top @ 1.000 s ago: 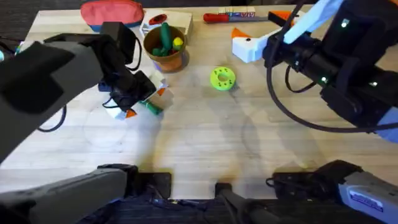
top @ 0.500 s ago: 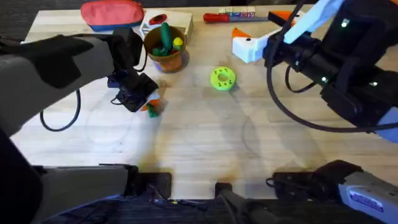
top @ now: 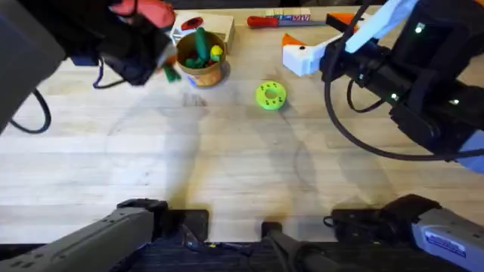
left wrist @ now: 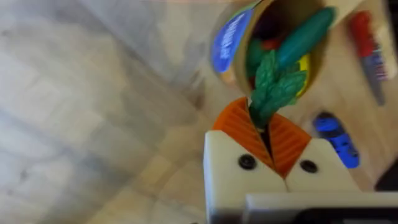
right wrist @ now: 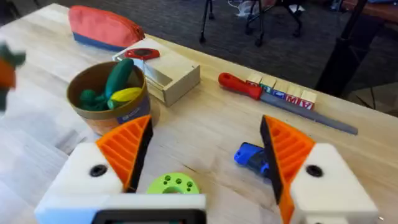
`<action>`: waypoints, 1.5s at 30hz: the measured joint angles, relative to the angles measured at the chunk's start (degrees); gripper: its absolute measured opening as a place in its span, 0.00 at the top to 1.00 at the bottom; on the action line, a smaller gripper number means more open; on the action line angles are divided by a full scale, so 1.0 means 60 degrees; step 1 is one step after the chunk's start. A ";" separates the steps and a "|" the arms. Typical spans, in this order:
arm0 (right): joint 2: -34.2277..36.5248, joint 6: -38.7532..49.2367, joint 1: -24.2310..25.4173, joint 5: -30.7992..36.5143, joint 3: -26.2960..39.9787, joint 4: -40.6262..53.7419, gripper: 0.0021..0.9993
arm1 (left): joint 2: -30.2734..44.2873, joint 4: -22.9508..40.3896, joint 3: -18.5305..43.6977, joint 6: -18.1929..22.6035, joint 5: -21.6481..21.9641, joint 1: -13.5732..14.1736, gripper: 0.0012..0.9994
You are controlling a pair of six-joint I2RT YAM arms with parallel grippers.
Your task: Pick up the gripper from the table and insert it into the empty holder that is missing its gripper. Then pick up a screw, insert it into the mounting hole, and use the screwdriver to tighten it. Finally, clean up the table by picking up the vegetable and placing it into the bucket.
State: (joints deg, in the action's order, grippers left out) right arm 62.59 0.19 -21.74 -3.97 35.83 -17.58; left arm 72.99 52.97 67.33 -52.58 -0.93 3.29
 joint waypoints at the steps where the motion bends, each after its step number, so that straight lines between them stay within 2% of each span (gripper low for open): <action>1: 0.0000 0.0000 0.0000 0.0000 0.0000 -0.0004 0.01 | -0.0035 -0.0449 0.0064 0.0000 0.0000 0.0002 0.99; 6: 0.0000 0.0000 0.0000 0.0001 0.0000 0.0000 0.01 | 0.0390 -0.2266 0.0095 -0.0026 -0.0112 0.0159 0.99; 10: 0.0000 0.0000 0.0000 0.0000 0.0000 0.0000 0.01 | 0.1250 -0.2852 0.0092 -0.0029 -0.0186 0.0372 0.99; 11: 0.0000 0.0000 0.0000 0.0000 0.0000 0.0000 0.01 | 0.1929 -0.3055 0.0092 0.0004 -0.0241 0.0401 0.91; 12: 0.0000 0.0000 0.0000 0.0000 0.0000 0.0000 0.01 | 0.2492 -0.3327 0.0092 -0.0040 -0.0319 0.0372 0.42; 14: 0.0000 0.0000 0.0000 0.0002 0.0000 0.0000 0.01 | 0.2671 -0.3413 0.0092 -0.0042 -0.0424 0.0355 0.12; 15: 0.0000 0.0000 0.0000 0.0000 0.0000 0.0000 0.01 | 0.2702 -0.3429 0.0092 -0.0062 -0.0459 0.0346 0.04; 16: 0.0000 0.0000 0.0000 0.0000 0.0000 0.0000 0.01 | 0.2688 -0.3475 0.0092 -0.0066 -0.0510 0.0342 0.02; 20: 0.0000 0.0000 0.0000 0.0003 0.0000 0.0004 0.01 | 0.2511 -0.3471 0.0091 0.0122 -0.0674 0.0339 0.01; 24: -0.0010 0.0000 0.0000 0.0003 0.0000 0.0083 0.01 | 0.1877 -0.3314 0.0088 0.0882 -0.0711 0.0339 0.01; 27: -0.0241 -0.0055 0.0000 0.0000 0.0015 0.1002 0.01 | 0.0892 -0.2850 0.0088 0.1968 -0.0739 0.0339 0.01; 31: -0.0821 -0.0117 0.0000 0.0000 0.0571 0.3432 0.01 | -0.0862 -0.1635 0.0088 0.3924 -0.0736 0.0489 0.01; 36: -0.1832 -0.0178 0.0000 -0.0004 0.2228 0.7166 0.01 | -0.2907 0.0074 0.0088 0.6041 -0.0743 0.1328 0.01; 40: -0.2623 -0.0182 0.0000 -0.0004 0.3341 0.9115 0.01 | -0.4128 0.1121 0.0088 0.7268 -0.0747 0.1958 0.01; 45: -0.3601 -0.0182 0.0000 -0.0004 0.3683 0.9952 0.01 | -0.5216 0.1946 0.0088 0.8351 -0.0746 0.2226 0.01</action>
State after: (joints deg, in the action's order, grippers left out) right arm 40.98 -0.91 -21.74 -3.99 57.93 42.13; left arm 41.70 64.64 67.85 -2.47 -5.41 16.64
